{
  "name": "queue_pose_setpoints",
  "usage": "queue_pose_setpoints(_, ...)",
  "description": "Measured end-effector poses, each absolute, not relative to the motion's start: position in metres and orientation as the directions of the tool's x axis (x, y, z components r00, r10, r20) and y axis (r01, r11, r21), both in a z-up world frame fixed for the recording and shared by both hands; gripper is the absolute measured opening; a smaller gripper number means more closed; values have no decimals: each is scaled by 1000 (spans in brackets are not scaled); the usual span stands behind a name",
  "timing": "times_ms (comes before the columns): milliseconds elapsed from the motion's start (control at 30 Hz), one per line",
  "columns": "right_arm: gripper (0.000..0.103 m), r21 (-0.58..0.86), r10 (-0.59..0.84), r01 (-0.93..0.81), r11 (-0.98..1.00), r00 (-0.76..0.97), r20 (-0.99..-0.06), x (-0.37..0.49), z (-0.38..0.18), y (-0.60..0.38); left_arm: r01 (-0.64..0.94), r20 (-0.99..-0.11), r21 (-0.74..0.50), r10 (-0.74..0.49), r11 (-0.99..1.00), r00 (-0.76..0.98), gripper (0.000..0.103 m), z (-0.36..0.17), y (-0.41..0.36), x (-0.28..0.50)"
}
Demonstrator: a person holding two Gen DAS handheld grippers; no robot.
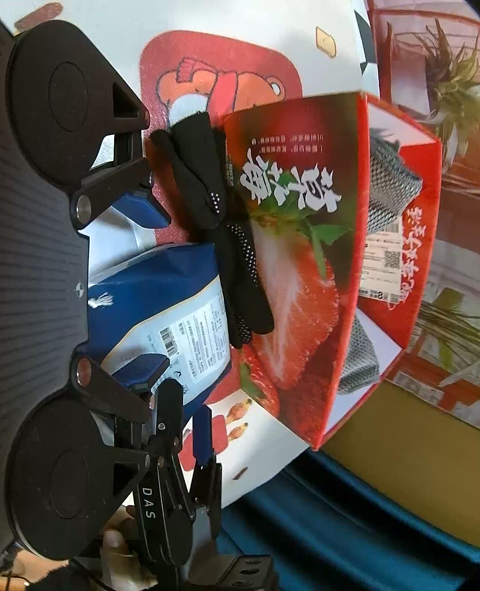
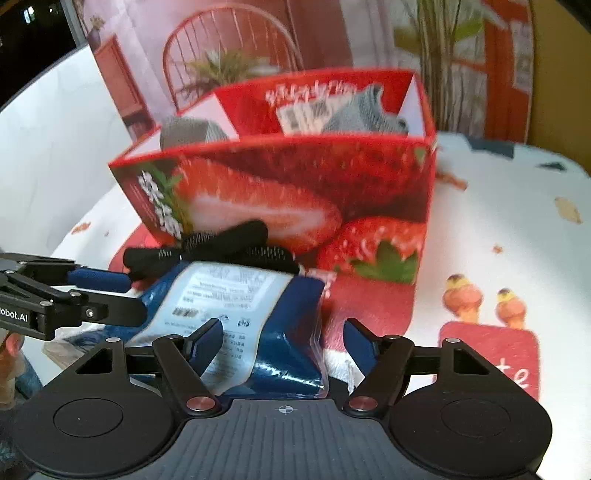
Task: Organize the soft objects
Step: 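Close the left gripper on the blue packet while the right gripper grasps it too, then lift the blue packet with both grippers and lower it into the box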
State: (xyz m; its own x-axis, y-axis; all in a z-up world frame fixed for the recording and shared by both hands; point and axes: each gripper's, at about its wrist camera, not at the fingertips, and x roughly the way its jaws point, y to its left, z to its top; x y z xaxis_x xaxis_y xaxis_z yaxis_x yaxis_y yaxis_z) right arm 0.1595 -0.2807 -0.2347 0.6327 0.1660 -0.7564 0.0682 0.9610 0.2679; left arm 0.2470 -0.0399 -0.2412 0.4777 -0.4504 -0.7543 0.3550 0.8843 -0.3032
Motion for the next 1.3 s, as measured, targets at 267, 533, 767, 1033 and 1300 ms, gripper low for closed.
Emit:
queue_pose_setpoints(267,68,341,250,55,938,573,-781,184,-247,-285,370,-785,-279,-433,886,444,66,-258,-51,262)
queue_pose_setpoints(533,55,332,264,24,943,555,-789,194,-249,-280,384,-781,-274,-437,882,446,49,-260,-55,264)
queue_pose_setpoints(767,49,323,255,22,946,565,-785,192,-243,-277,382,-773,-282,-444,880,454,44,-251,-49,261)
queue_pose_setpoints(1033,46,295,235,-2,956,610,-757,185,-216,-276,404,-733,-264,-454,876,507,44,-220,-45,254)
queue_pose_setpoints(1300,42,252,203,-25,967,672,-713,178,-186,-274,423,-693,-230,-452,877,561,44,-194,-40,247)
